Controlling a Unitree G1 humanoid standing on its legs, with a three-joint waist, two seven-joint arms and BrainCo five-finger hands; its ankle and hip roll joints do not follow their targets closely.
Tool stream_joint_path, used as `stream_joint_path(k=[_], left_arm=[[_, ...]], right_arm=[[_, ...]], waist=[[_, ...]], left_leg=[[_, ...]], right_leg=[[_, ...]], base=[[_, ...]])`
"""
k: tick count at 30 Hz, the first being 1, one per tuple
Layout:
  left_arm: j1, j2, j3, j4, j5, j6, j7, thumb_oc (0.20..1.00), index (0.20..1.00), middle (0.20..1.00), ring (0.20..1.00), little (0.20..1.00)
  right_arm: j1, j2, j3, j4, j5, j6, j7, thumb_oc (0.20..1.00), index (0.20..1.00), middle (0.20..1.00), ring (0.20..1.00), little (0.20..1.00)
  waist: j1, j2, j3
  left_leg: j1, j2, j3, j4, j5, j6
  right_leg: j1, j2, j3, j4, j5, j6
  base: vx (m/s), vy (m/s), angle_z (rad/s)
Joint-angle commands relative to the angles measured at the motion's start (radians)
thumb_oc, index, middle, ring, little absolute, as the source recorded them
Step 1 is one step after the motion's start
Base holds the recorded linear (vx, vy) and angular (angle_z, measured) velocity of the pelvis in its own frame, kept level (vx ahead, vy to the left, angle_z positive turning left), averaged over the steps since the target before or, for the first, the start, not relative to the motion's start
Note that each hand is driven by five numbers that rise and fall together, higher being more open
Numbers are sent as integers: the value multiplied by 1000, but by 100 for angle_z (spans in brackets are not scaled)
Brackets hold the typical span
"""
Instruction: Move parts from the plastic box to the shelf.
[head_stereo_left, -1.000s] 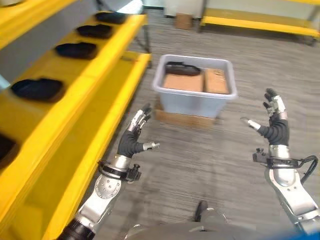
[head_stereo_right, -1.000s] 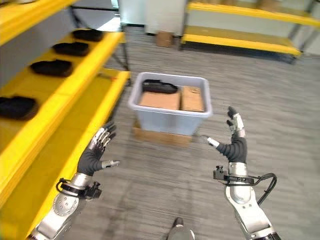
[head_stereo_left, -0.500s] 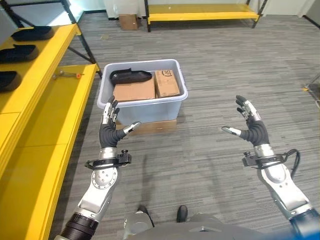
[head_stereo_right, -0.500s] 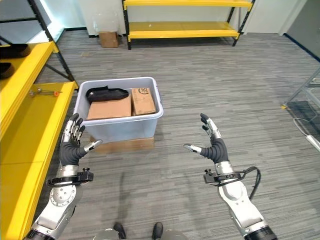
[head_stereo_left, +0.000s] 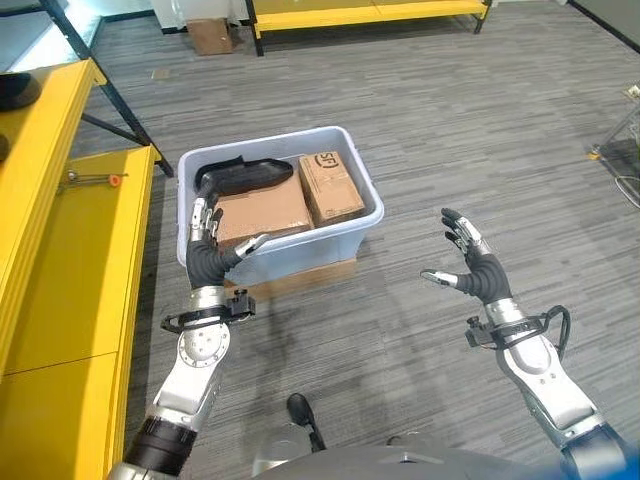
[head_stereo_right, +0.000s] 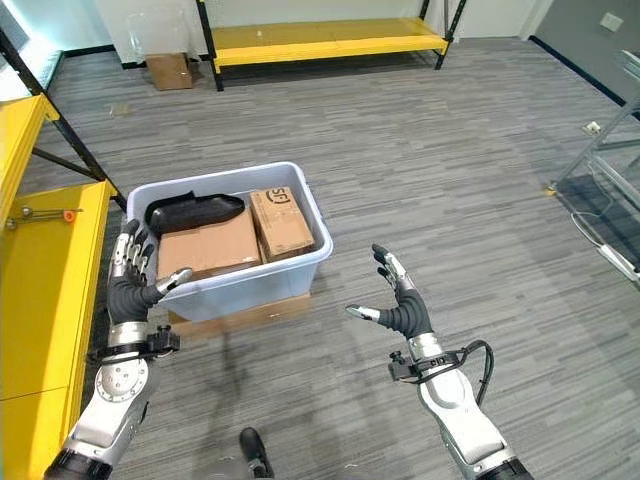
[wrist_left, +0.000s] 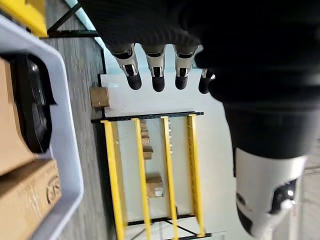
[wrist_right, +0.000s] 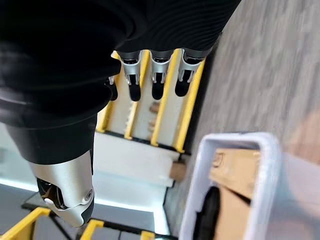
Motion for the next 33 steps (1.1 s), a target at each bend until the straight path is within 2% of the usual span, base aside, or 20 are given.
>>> stream_joint_path(k=[1, 2, 3, 4, 5, 6, 8, 10, 11, 12, 15, 17, 21, 24, 25, 27, 28, 31, 32, 33], left_arm=[[39, 39, 8, -66, 58, -49, -29, 1000, 1000, 1000, 1000, 1000], [42, 40, 9, -66, 57, -51, -31, 1000, 1000, 1000, 1000, 1000], [42, 44, 11, -72, 51, -50, -37, 1000, 1000, 1000, 1000, 1000], [41, 44, 12, -72, 50, -49, -37, 1000, 1000, 1000, 1000, 1000], [31, 44, 12, -84, 53, -39, -41, 1000, 1000, 1000, 1000, 1000], [16, 38, 6, -92, 58, -28, -40, 1000, 1000, 1000, 1000, 1000], [-6, 32, -7, -94, 73, -18, -31, 1000, 1000, 1000, 1000, 1000], [-27, 34, -27, -95, 88, 2, -5, 1000, 1000, 1000, 1000, 1000], [-30, 36, -30, -95, 88, 6, -1, 1000, 1000, 1000, 1000, 1000], [-35, 39, -35, -95, 94, 22, -8, 1000, 1000, 1000, 1000, 1000], [-25, 40, -33, -92, 78, 27, -17, 1000, 1000, 1000, 1000, 1000], [9, 41, -14, -119, 48, 28, -37, 1000, 1000, 1000, 1000, 1000], [35, 36, 1, -113, 32, 24, -47, 1000, 1000, 1000, 1000, 1000], [39, 33, 4, -102, 8, 17, -52, 1000, 1000, 1000, 1000, 1000], [37, 31, 5, -95, 7, 12, -53, 1000, 1000, 1000, 1000, 1000], [12, 17, -6, -75, 19, 26, -32, 1000, 1000, 1000, 1000, 1000], [12, 14, -3, -71, 23, 24, -27, 1000, 1000, 1000, 1000, 1000], [44, 7, 19, -65, 31, 19, 7, 1000, 1000, 1000, 1000, 1000], [51, 7, 21, -66, 30, 17, 7, 1000, 1000, 1000, 1000, 1000], [65, 6, 25, -66, 30, 12, 5, 1000, 1000, 1000, 1000, 1000]], right_arm=[[-33, 42, -16, 6, -24, -58, -20, 1000, 1000, 1000, 1000, 1000], [-37, 45, -14, 14, -28, -65, -20, 1000, 1000, 1000, 1000, 1000], [-52, 54, -11, 36, -38, -82, -21, 1000, 1000, 1000, 1000, 1000], [-53, 55, -11, 37, -38, -83, -21, 1000, 1000, 1000, 1000, 1000], [-61, 61, -12, 37, -50, -87, -31, 1000, 1000, 1000, 1000, 1000], [-68, 62, -13, 28, -66, -85, -40, 1000, 1000, 1000, 1000, 1000], [-80, 64, -7, 20, -76, -76, -44, 1000, 1000, 1000, 1000, 1000], [-94, 70, 3, 7, -77, -51, -49, 1000, 1000, 1000, 1000, 1000], [-95, 73, 3, 4, -79, -45, -47, 1000, 1000, 1000, 1000, 1000], [-87, 83, -1, -9, -86, -25, -37, 1000, 1000, 1000, 1000, 1000], [-70, 78, -13, -22, -70, -1, -8, 1000, 1000, 1000, 1000, 1000], [-37, 49, -22, -59, -50, 17, 1, 1000, 1000, 1000, 1000, 1000], [-35, 19, -17, -51, -43, 13, 19, 1000, 1000, 1000, 1000, 1000], [-36, 8, -19, -42, -41, 6, 31, 1000, 1000, 1000, 1000, 1000], [-34, 1, -21, -39, -43, 1, 37, 1000, 1000, 1000, 1000, 1000], [-50, -13, -14, -10, -39, -12, 27, 1000, 1000, 1000, 1000, 1000], [-56, -12, -12, -3, -38, -14, 30, 1000, 1000, 1000, 1000, 1000], [-61, -13, 7, -1, -32, -20, 42, 1000, 1000, 1000, 1000, 1000], [-55, -15, 6, -5, -32, -20, 44, 1000, 1000, 1000, 1000, 1000], [-42, -19, 4, -14, -37, -23, 45, 1000, 1000, 1000, 1000, 1000]], waist=[[25, -8, -32], [28, -7, -31], [37, 0, -26], [36, 0, -24], [40, 5, -15], [34, 11, -4], [13, 20, 9], [-5, 12, 27], [-7, 11, 30], [-17, 17, 33], [-18, 14, 27], [-19, 13, 18], [-22, 15, -3], [-25, 19, -14], [-26, 21, -19], [-6, 23, -3], [-3, 22, 0], [9, 28, 6], [9, 28, 5], [10, 30, 4]], left_leg=[[-49, -47, -58, 31, -116, 15], [-46, -47, -58, 33, -117, 13], [-46, -36, -59, 50, -118, -1], [-45, -34, -60, 51, -118, -2], [-52, -17, -64, 74, -115, -22], [-48, 3, -75, 88, -111, -40], [-22, 26, -73, 76, -114, -51], [16, 38, -65, 73, -148, -47], [23, 41, -66, 76, -158, -46], [52, 62, -73, 80, -191, -47], [51, 79, -66, 112, -188, -56], [30, 111, -49, 195, -212, -68], [36, 119, -30, 272, -261, -68], [35, 127, -17, 324, -259, -75], [32, 135, -9, 365, -239, -86], [-125, 179, -42, 554, -110, -135], [-138, 179, -46, 544, -109, -131], [-144, 184, -49, 289, -69, -120], [-137, 181, -48, 255, -59, -120], [-134, 195, -61, 201, -12, -135]], right_leg=[[-144, 121, -53, 172, 128, 31], [-142, 107, -61, 147, 119, 25], [-119, 81, -90, 55, 89, -4], [-115, 83, -92, 51, 90, -5], [-85, 64, -116, -85, 61, -45], [-81, 38, -112, -200, 75, -57], [-125, -25, -81, -303, 180, -22], [-207, -133, -22, -383, 359, 28], [-223, -149, -6, -383, 379, 35], [-240, -168, 21, -361, 358, 48], [-198, -146, -3, -360, 317, 36], [-168, -106, -48, -331, 237, 1], [-143, -80, -91, -315, 176, -51], [-126, -60, -112, -315, 152, -76], [-114, -41, -122, -320, 136, -94], [-26, 48, -114, -356, 73, -150], [-17, 52, -109, -358, 68, -151], [21, 48, -100, -368, 66, -139], [24, 45, -101, -369, 67, -137], [32, 47, -95, -371, 66, -134]], base=[[158, -21, -8], [142, -116, -3], [125, -115, 12], [147, -209, 12], [126, -236, -1], [181, -296, -21], [234, -287, -30], [271, -308, -10], [453, -326, 18], [569, -359, 21], [403, -280, 33], [371, -290, 86], [234, -187, 41], [146, -157, 21], [215, -292, 10], [303, -341, 47], [213, -92, 61], [201, 191, -16], [222, 266, -34], [186, 198, -30]])
